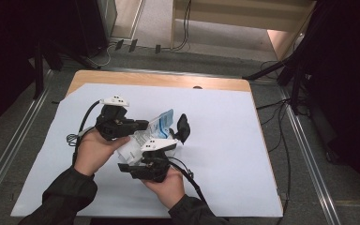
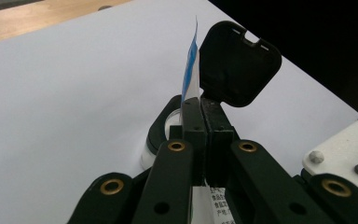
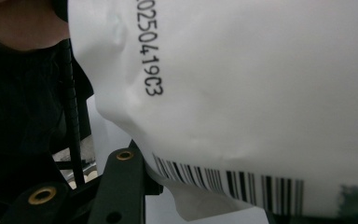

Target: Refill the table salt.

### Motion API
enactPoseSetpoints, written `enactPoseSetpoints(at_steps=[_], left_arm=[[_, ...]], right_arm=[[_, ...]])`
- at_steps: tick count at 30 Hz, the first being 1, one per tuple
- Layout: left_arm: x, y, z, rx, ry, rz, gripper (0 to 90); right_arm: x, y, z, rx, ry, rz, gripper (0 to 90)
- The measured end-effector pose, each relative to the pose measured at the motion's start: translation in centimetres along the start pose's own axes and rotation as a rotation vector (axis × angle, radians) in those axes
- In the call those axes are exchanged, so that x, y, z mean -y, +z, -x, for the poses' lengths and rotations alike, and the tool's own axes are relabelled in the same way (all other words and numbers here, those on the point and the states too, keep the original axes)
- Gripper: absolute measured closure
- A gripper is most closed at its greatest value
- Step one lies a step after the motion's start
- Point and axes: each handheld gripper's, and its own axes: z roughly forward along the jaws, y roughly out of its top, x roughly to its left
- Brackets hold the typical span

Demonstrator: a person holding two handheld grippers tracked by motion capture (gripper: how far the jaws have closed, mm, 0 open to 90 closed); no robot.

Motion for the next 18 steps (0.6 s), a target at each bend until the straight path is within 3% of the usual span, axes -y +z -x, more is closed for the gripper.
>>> enactPoseSetpoints(at_steps=[9, 18], left_arm=[[0.9, 0.3, -0.8, 0.020, -0.001, -0.060, 88.2], [1.5, 0.3, -1.3, 0.055, -0.017, -0.077, 85.8]], right_arm=[[1.4, 0.9, 0.9, 0.038, -0.011, -0.029, 62.6], [2.2, 1.5, 1.4, 0.074, -0.051, -0.047, 63.2]])
